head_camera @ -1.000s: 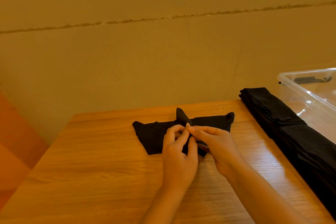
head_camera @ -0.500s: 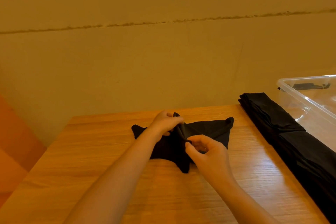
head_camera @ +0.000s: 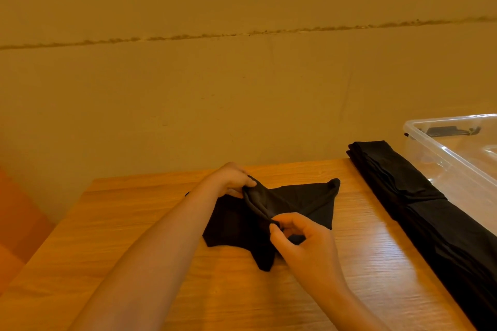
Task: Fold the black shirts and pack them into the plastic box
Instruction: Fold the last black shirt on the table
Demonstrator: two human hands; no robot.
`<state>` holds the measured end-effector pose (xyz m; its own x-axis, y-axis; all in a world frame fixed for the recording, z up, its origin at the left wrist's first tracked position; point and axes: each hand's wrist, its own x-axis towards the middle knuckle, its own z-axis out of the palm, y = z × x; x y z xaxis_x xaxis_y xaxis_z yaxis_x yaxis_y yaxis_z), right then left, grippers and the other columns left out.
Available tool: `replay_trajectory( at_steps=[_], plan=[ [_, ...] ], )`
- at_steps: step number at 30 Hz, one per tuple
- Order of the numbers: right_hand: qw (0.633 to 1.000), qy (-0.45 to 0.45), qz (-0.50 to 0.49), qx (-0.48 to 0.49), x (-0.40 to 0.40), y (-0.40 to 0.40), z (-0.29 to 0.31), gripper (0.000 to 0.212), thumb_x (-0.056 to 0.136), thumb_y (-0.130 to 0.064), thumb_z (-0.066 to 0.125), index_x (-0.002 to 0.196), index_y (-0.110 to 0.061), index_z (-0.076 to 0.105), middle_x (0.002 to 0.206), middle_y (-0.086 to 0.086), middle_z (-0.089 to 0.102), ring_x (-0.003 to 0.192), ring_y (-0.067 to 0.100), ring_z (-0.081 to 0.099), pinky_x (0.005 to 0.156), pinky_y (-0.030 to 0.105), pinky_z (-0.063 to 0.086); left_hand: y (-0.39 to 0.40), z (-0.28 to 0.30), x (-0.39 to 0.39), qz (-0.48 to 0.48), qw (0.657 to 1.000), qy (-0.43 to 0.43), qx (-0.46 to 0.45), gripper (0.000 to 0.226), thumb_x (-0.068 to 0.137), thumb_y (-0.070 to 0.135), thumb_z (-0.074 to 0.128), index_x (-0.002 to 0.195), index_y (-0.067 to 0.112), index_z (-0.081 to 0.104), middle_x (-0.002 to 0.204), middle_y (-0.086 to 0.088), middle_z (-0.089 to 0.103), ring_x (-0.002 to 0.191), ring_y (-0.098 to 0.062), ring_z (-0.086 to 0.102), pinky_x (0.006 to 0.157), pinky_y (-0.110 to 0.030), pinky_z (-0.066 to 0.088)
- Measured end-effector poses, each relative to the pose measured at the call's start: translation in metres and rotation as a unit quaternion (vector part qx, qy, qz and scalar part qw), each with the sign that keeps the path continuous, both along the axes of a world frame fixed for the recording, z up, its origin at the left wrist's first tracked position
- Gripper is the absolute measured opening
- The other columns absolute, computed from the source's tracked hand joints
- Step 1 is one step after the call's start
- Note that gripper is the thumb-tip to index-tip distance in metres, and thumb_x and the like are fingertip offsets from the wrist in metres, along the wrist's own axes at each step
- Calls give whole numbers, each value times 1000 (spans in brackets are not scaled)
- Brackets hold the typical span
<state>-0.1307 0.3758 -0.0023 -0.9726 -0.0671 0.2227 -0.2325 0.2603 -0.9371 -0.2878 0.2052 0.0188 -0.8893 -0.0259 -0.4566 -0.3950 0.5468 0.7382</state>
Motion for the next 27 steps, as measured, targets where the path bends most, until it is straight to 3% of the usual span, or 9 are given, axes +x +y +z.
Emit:
replay_trajectory(
  at_steps=[4, 10, 14, 23, 27],
  plan=[
    [1000, -4, 6, -6, -1, 2, 0, 21, 84, -14, 69, 88, -34, 67, 82, -18, 68, 80, 5, 66, 67, 17, 53, -11, 2, -4, -31, 999, -23, 37, 44, 87, -6, 59, 129, 6, 56, 123, -13, 59, 106, -23, 64, 86, -35, 57],
    [1000, -8, 14, 3, -2, 1, -3, 19, 84, -16, 69, 92, -33, 67, 84, -20, 68, 82, 5, 66, 70, 21, 55, -5, 7, 1, -103, 994, 9, -18, 48, 83, -11, 55, 122, 17, 63, 120, -4, 51, 105, -18, 55, 62, -18, 53],
    [1000, -10, 16, -8, -1, 2, -2, 22, 84, -14, 69, 90, -35, 66, 85, -20, 68, 83, 5, 66, 70, 19, 54, -2, 3, -2, -117, 992, 26, -41, 39, 85, -6, 60, 116, 16, 67, 118, -5, 53, 110, -21, 55, 74, -22, 54],
    [1000, -16, 20, -19, 2, 0, -2, 21, 84, -15, 70, 90, -34, 66, 85, -20, 67, 81, 6, 66, 62, 16, 51, -4, -15, -12, -111, 971, 156, -143, 20, 84, 14, 72, 104, 13, 73, 103, -3, 67, 90, -13, 59, 73, -22, 47],
    [1000, -11, 16, -16, 3, 1, -1, 21, 84, -15, 70, 90, -35, 65, 84, -20, 67, 82, 5, 65, 63, 16, 52, -6, -14, -14, -136, 955, 198, -172, 15, 86, 12, 71, 100, 7, 71, 90, -6, 67, 68, -12, 62, 59, -19, 50]
  ],
)
